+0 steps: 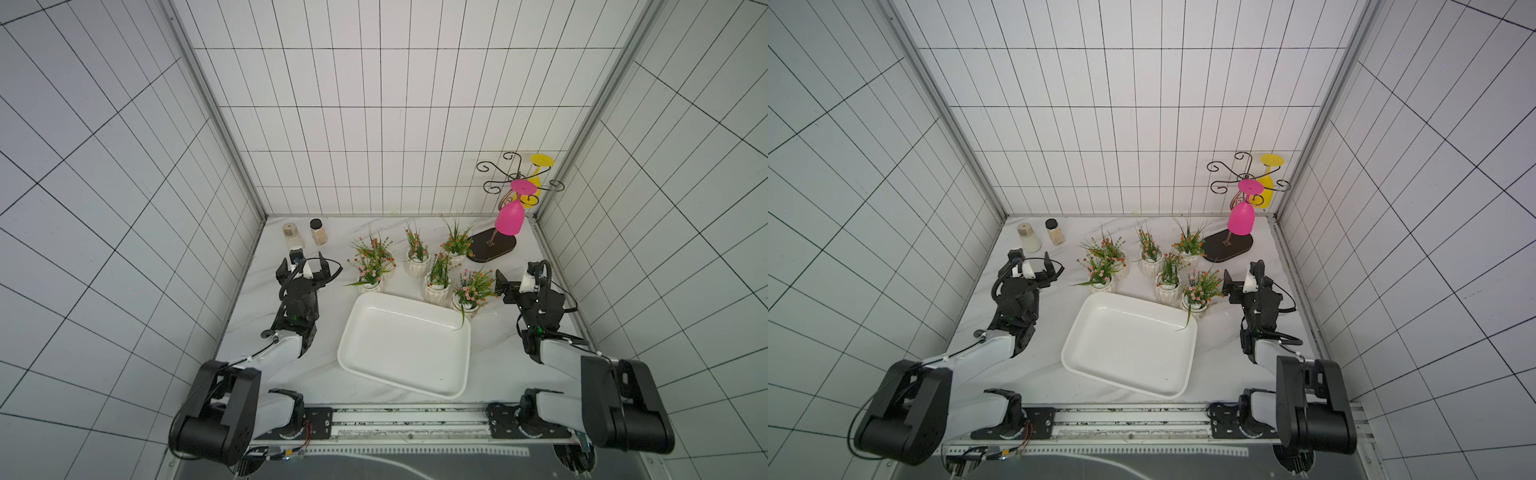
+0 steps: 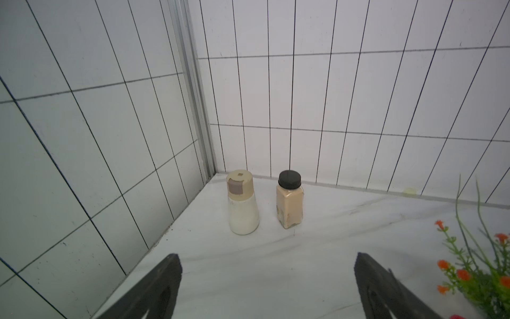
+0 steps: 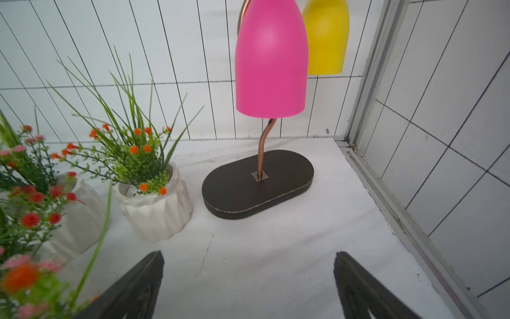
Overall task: Put the potted gypsophila into the storage box
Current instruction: Pick up the baby's breath potted plant from the center of the board.
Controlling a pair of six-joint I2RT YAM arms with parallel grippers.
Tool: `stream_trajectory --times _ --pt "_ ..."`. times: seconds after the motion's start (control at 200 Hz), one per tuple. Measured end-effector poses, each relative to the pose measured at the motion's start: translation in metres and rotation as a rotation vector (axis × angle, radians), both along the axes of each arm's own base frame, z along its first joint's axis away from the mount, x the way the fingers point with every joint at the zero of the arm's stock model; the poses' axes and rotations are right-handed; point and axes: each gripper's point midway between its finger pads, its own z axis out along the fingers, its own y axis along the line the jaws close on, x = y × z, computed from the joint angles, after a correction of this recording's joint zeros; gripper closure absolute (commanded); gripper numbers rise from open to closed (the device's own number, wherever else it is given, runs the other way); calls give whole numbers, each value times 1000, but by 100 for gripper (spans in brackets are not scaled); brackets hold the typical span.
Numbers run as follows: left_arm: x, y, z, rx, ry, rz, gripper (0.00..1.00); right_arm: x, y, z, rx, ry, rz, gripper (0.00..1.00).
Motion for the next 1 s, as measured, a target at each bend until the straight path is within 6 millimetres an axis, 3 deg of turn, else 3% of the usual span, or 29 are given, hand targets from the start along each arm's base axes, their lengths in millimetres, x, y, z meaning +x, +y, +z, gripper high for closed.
stream_trajectory --times 0.155,0.3,0.46,0.765,0.999 --pt "-13 -4 48 -50 -6 -38 3 -7 10 25 72 34 47 10" --pt "-27 -20 66 -86 50 -151 3 -18 25 30 129 123 106 11" --pt "-36 -49 57 -129 193 -313 3 -33 34 34 187 233 125 10" --pt "-64 -116 28 -223 426 -620 3 -69 47 62 281 354 134 8" --pt "-83 -150 20 -286 505 -772 3 -101 49 41 360 533 61 13"
